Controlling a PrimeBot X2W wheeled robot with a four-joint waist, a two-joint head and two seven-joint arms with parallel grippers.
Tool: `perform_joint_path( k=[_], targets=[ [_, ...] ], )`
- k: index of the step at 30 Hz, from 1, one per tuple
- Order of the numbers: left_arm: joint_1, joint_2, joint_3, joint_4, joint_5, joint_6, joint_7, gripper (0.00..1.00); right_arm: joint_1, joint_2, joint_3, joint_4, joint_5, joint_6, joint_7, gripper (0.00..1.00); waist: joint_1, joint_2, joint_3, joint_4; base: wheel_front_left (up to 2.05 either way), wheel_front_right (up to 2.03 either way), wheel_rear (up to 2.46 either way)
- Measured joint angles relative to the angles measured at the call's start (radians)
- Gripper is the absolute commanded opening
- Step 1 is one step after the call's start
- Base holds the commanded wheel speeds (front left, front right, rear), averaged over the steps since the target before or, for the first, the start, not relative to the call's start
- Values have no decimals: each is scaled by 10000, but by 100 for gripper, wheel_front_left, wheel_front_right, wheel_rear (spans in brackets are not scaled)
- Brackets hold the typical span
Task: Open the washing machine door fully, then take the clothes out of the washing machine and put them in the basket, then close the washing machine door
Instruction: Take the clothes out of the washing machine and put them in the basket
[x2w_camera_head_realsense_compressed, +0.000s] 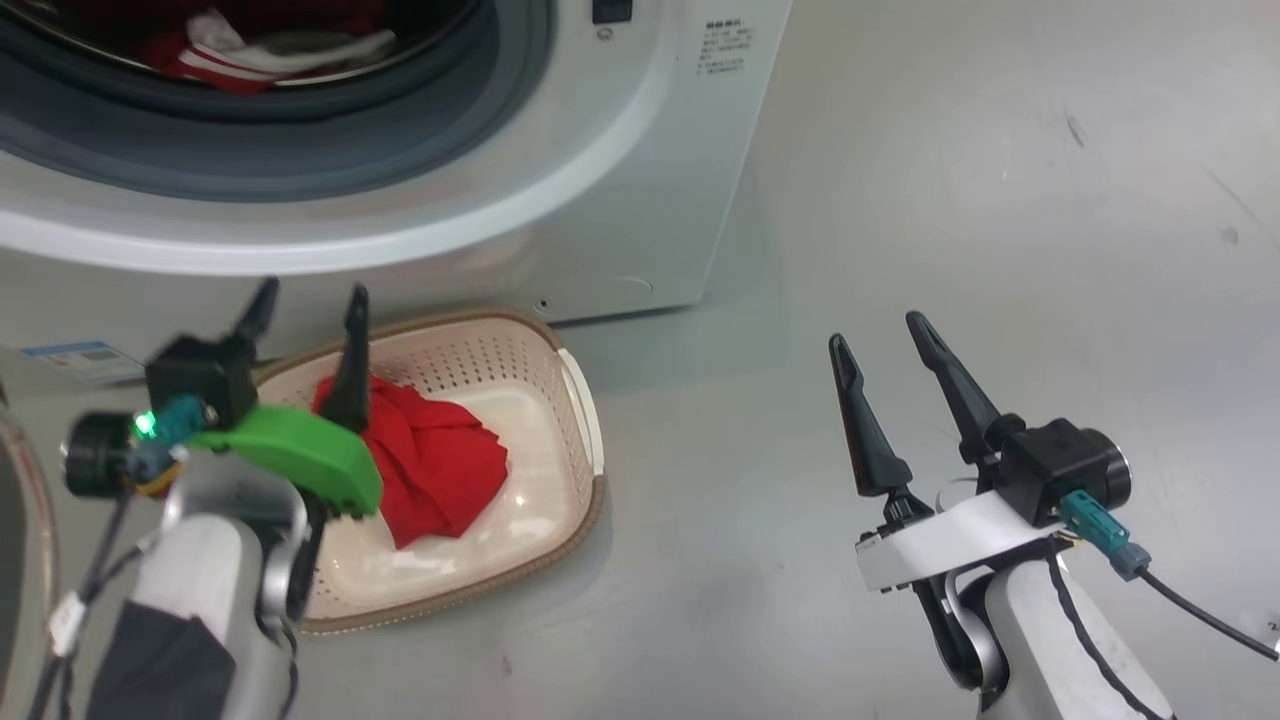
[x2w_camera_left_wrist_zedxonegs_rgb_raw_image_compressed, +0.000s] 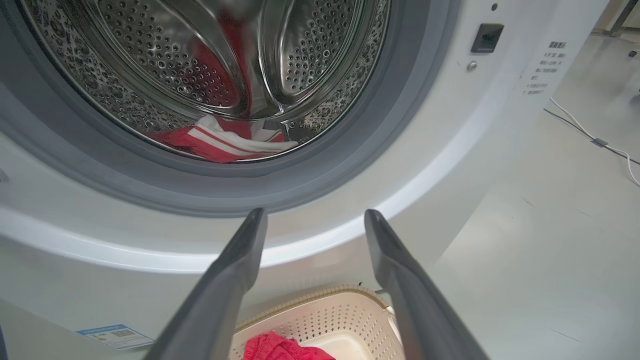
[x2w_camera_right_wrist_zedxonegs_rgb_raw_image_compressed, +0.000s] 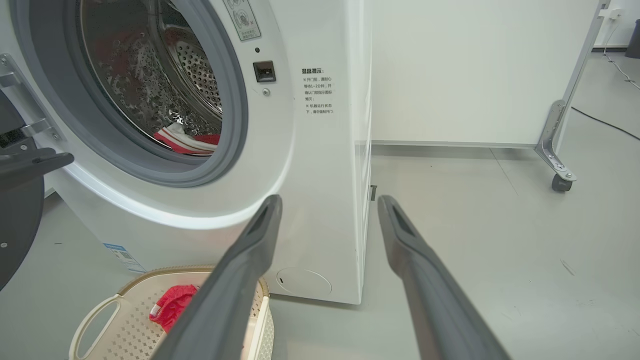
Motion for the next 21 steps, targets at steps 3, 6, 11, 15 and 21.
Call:
perform_joint_path(
  k=[3, 6, 11, 15, 21],
  targets=[
    [-1060, 337, 211, 180, 263, 4, 326, 100, -327, -6, 194, -198, 268, -31, 0, 100, 0, 0, 541, -194, 0, 0, 0],
    [-1569, 606, 320, 226, 410, 17, 491, 100, -500, -4, 339, -314, 458, -77, 0, 100, 0, 0, 814, -306, 0, 0, 0],
    [-2737, 1290, 581, 430, 621, 17, 918, 100, -921, -6, 606, -514, 938, -207, 0, 100, 0, 0, 1466, -655, 0, 0, 0],
    [-3452, 1732, 757, 681, 782, 4, 1269, 100, -1129, -8, 826, -598, 1267, -309, 0, 100, 1, 0, 1899, -1026, 0, 0, 0],
    [-4452, 2332, 972, 1009, 867, -88, 1791, 100, -1439, -8, 1162, -757, 1751, -477, 0, 100, 1, 0, 2472, -1621, 0, 0, 0]
  ],
)
